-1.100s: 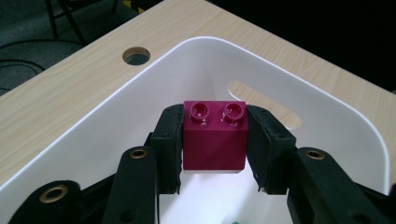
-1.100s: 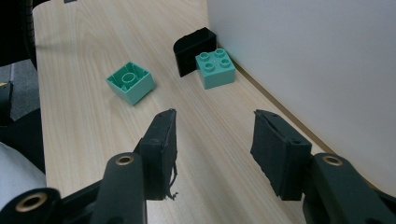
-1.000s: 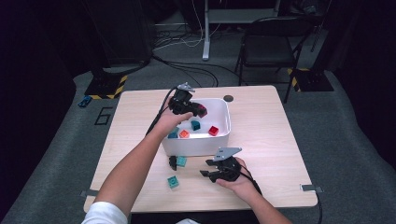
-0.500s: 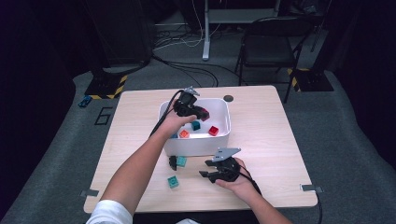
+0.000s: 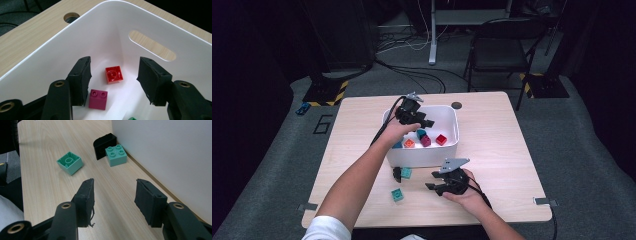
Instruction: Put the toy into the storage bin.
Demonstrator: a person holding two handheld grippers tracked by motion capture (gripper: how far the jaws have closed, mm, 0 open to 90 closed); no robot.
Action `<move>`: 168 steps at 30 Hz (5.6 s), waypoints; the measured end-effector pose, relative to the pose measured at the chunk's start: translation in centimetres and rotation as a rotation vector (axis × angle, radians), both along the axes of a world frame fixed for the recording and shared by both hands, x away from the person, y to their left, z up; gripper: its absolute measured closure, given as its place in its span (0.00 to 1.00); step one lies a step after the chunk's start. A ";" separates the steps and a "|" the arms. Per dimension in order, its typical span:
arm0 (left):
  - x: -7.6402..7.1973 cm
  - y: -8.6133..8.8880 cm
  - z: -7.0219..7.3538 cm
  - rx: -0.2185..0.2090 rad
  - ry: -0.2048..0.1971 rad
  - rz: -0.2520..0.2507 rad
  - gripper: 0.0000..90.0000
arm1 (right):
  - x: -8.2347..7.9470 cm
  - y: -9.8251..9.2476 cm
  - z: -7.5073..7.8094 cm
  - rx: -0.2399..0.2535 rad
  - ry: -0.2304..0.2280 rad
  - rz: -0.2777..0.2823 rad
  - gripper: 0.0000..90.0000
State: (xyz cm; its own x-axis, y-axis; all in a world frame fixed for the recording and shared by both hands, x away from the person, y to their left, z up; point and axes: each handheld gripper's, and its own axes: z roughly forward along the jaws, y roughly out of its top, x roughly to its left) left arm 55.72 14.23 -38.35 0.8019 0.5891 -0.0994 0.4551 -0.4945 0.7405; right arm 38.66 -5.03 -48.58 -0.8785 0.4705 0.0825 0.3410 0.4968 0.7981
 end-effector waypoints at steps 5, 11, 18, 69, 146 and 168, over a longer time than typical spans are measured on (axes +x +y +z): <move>-0.8 1.1 1.3 -0.033 -0.024 -0.002 0.48 | 0.1 -0.1 -0.1 -0.003 0.003 -0.005 0.54; -2.4 2.5 3.1 -0.064 -0.050 -0.005 0.48 | 0.2 -0.2 -0.1 0.000 0.005 -0.013 0.54; -4.7 4.1 4.8 -0.087 -0.062 -0.039 0.48 | 0.3 -0.2 -0.1 -0.004 0.012 -0.022 0.54; -17.7 13.8 -2.4 -0.115 -0.085 0.002 0.45 | 0.5 -0.1 -0.5 -0.006 0.021 -0.042 0.54; -15.4 12.2 -12.9 -0.011 0.009 0.216 0.52 | 0.5 0.1 -0.7 -0.010 0.020 -0.036 0.54; -15.4 13.6 -12.1 -0.013 -0.004 0.225 0.74 | 0.5 0.1 -0.7 -0.008 0.025 -0.036 0.53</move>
